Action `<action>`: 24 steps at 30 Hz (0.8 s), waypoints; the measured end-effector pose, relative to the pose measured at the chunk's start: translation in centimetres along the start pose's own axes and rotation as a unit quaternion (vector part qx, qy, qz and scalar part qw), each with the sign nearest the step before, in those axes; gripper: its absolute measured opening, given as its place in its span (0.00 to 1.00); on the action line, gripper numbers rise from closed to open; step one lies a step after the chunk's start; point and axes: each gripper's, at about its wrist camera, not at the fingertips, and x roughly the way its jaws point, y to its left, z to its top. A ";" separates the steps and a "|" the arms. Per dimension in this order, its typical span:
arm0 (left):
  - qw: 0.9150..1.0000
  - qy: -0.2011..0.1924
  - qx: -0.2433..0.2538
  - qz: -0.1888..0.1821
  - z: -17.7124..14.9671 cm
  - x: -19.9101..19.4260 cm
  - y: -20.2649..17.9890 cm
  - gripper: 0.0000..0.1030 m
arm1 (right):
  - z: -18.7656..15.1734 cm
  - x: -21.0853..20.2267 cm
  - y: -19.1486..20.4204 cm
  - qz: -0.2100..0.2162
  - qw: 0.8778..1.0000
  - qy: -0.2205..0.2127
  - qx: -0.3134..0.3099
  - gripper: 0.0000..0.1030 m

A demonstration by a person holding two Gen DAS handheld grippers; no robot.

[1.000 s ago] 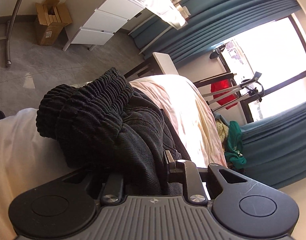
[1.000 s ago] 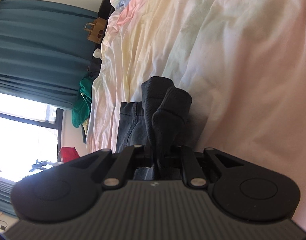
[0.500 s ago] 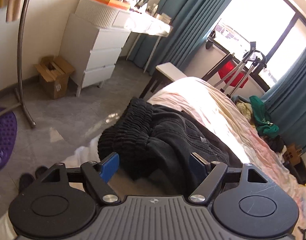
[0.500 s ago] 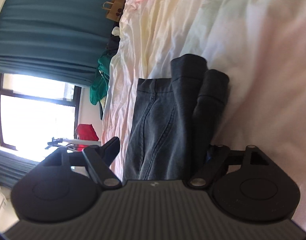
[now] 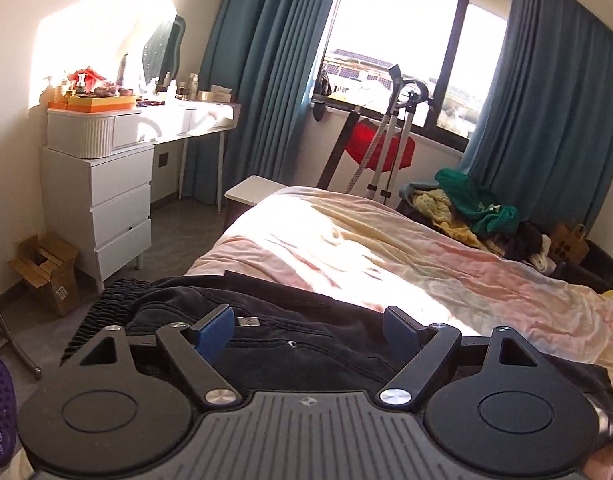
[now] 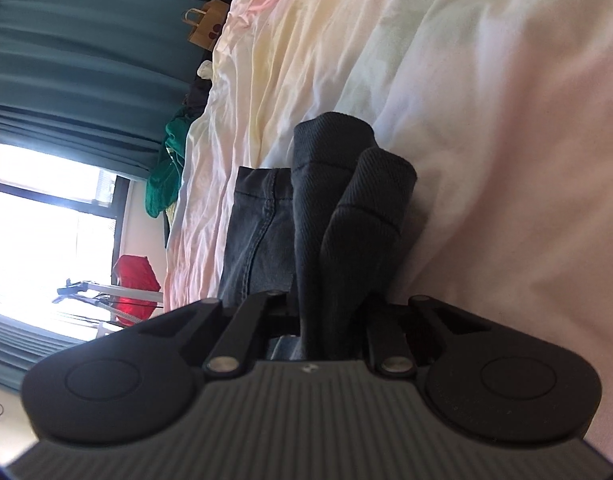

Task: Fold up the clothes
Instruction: 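Open the left gripper and release the ribbed waistband, then lift the held trouser leg upward with the right gripper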

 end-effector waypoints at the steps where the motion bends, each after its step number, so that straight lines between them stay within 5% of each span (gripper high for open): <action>1: 1.000 0.003 0.011 -0.009 -0.4 0.9 -1.7 0.86 | 0.0 -0.3 0.2 0.002 1.000 -0.005 -0.001 0.11; 6: 0.997 0.034 0.063 -0.026 -3.9 7.1 -9.8 0.86 | -0.3 -1.4 0.6 0.013 1.000 -0.024 -0.004 0.11; 10: 0.993 0.062 0.097 0.005 -7.1 11.6 -13.7 0.86 | -0.2 -1.4 0.4 0.010 1.000 -0.024 -0.002 0.11; 14: 0.984 0.106 0.142 0.032 -10.9 15.3 -15.0 0.85 | -0.2 -1.5 0.2 0.007 1.000 -0.023 -0.006 0.11; 17: 0.977 0.091 0.187 0.047 -13.4 16.3 -15.1 0.86 | -0.3 -1.5 0.2 0.005 1.000 -0.024 -0.010 0.11; 24: 0.981 0.091 0.169 0.039 -13.4 16.1 -14.5 0.87 | -0.7 -1.7 0.6 -0.001 0.999 -0.035 -0.005 0.11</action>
